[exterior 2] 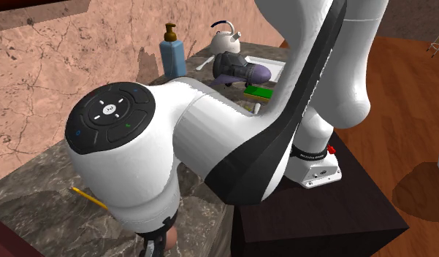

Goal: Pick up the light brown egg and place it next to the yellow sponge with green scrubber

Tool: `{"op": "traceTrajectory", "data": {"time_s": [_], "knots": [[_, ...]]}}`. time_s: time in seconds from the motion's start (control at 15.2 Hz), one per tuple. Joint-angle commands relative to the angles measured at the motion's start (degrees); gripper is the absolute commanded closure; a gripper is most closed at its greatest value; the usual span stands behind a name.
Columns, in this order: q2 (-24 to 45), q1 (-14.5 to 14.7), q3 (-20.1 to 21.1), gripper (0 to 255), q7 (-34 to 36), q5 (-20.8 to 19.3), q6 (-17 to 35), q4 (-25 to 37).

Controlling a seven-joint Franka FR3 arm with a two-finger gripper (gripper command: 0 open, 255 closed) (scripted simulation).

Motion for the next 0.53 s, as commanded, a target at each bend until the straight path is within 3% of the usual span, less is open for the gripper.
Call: {"op": "traceTrajectory", "data": {"time_s": [0.0,0.46], "knots": [[1.1,0.0,-0.2,0,0.9,-1.1,1.4,-0.5],[2.6,0.1,-0.5,0,1.9,-2.6,3.0,-1.2]]}}
